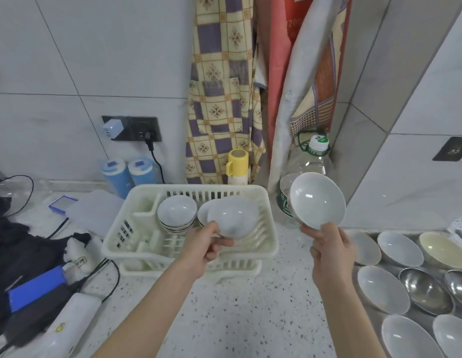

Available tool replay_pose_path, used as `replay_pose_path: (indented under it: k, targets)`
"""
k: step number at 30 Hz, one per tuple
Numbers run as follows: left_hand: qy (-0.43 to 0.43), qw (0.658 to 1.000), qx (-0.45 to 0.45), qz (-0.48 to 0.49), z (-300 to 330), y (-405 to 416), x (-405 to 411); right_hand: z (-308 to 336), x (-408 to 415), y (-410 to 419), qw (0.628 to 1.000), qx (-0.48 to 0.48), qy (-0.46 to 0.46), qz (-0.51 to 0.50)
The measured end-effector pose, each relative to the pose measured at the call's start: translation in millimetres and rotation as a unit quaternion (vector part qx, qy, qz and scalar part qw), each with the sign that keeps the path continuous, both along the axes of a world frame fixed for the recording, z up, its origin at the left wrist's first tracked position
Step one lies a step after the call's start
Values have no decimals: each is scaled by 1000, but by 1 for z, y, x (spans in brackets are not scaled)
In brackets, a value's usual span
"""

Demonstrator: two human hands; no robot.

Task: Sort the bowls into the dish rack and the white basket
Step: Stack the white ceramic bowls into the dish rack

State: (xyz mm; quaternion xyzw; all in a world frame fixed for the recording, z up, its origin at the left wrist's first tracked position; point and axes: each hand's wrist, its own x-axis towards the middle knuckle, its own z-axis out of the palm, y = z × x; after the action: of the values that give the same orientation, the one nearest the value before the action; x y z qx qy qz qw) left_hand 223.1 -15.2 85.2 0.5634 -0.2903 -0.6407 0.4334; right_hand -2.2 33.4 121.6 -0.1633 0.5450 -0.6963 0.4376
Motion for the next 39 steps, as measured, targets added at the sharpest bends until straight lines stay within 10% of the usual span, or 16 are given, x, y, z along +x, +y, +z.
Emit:
replay_pose_path:
  k: [39]
  targets:
    - [-4,986,-88,145,-57,-85,133,-108,141,-135,939,110,298,129]
